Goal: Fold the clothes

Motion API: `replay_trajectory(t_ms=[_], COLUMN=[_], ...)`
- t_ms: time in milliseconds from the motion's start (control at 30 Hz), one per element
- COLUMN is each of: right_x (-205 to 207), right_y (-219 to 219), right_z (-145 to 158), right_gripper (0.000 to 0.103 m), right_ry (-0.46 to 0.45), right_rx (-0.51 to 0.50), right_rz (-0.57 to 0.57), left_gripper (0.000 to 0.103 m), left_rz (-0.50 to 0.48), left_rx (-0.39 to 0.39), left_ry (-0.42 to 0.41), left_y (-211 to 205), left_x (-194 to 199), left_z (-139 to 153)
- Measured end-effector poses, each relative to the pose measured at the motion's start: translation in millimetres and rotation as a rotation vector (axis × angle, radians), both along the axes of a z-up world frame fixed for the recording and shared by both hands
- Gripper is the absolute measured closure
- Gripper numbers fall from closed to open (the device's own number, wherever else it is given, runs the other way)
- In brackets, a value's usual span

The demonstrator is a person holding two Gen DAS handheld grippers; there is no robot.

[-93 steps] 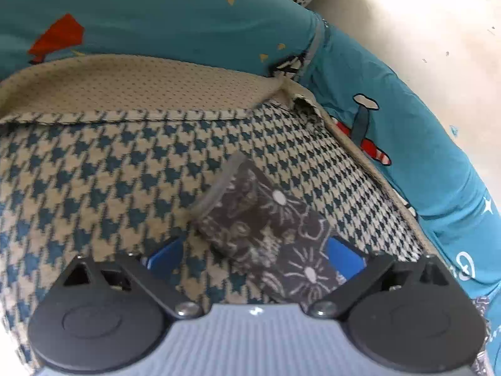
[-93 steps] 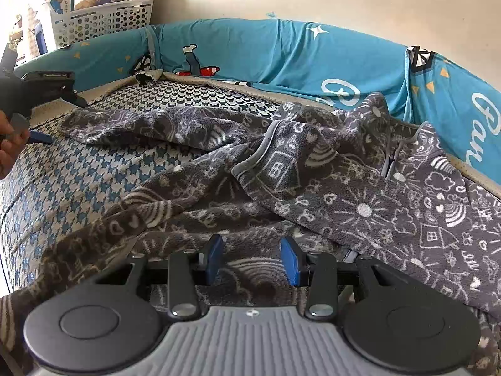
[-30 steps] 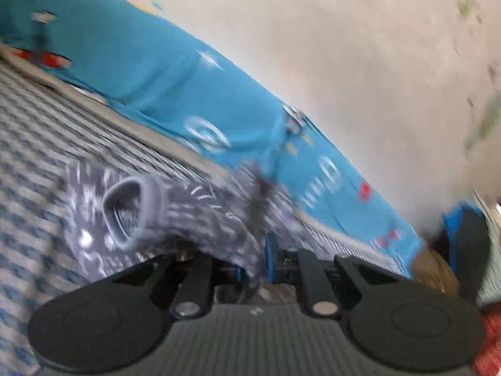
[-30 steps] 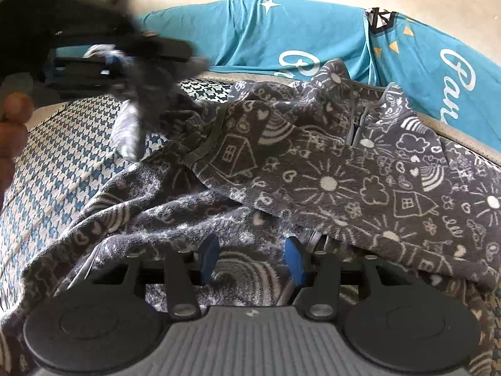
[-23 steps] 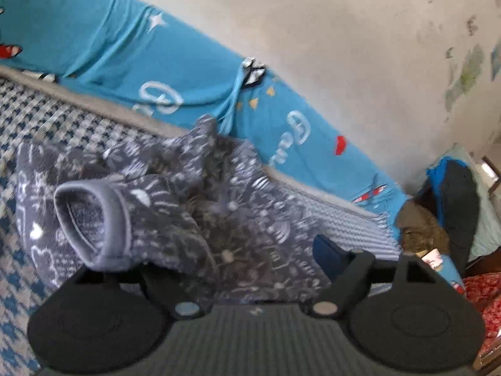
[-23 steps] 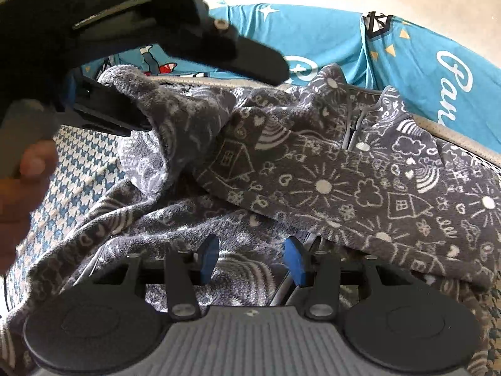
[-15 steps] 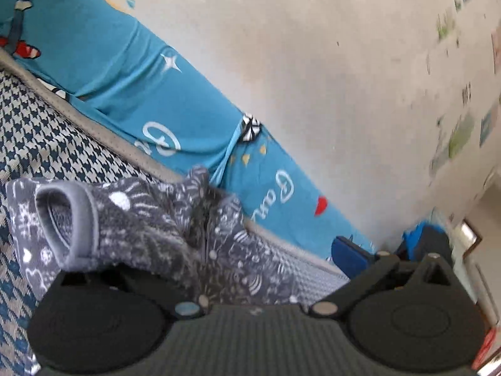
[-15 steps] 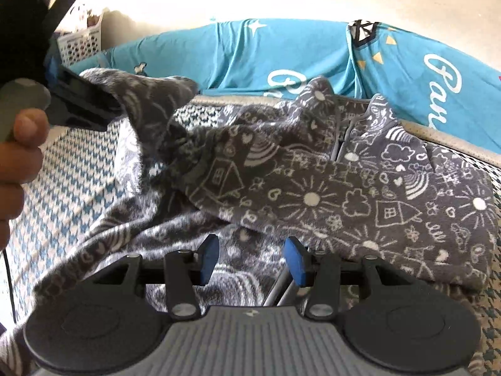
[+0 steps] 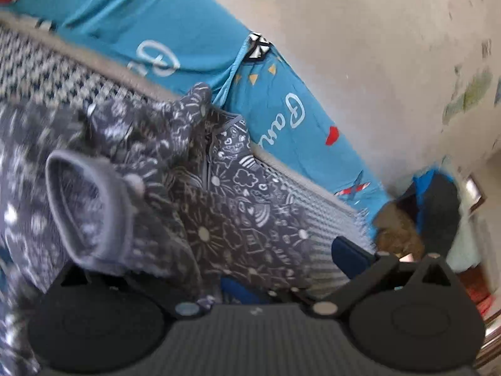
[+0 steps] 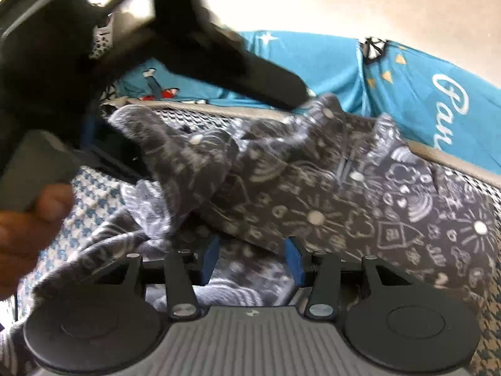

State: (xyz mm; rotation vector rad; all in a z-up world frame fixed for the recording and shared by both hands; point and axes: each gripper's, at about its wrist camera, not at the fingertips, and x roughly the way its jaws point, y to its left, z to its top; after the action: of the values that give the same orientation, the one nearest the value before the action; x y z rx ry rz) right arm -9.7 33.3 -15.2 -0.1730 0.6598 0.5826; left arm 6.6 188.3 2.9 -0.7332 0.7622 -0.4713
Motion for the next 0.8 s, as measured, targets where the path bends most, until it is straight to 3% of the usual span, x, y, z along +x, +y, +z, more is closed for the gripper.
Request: replay_trajectory(t_ms=[167, 333, 467, 800], right_x=[6, -5, -9, 1], right_y=[-15, -1, 14, 28], right_z=[5, 11, 10, 1], right_gripper=[0.058, 0.058, 0.058, 0.058], right_ry=[0.038, -0.006, -0.063, -0.111], right_rx=[0.112, 0.134, 0.104, 0.082], right_rz=[-0.022, 0.078, 0.109, 0.093], left_gripper=[0.000, 0.000, 0.000, 0.000], left_rz=[0.073, 0.079, 0.074, 0.120], left_rx=[-0.044, -0.092, -0.068, -0.098], left_ry=[0.114, 0.115, 0.096, 0.069], left_y=[18, 25, 29, 53], left_x=[3, 4, 0, -12], left_z=[-16, -21, -15, -5])
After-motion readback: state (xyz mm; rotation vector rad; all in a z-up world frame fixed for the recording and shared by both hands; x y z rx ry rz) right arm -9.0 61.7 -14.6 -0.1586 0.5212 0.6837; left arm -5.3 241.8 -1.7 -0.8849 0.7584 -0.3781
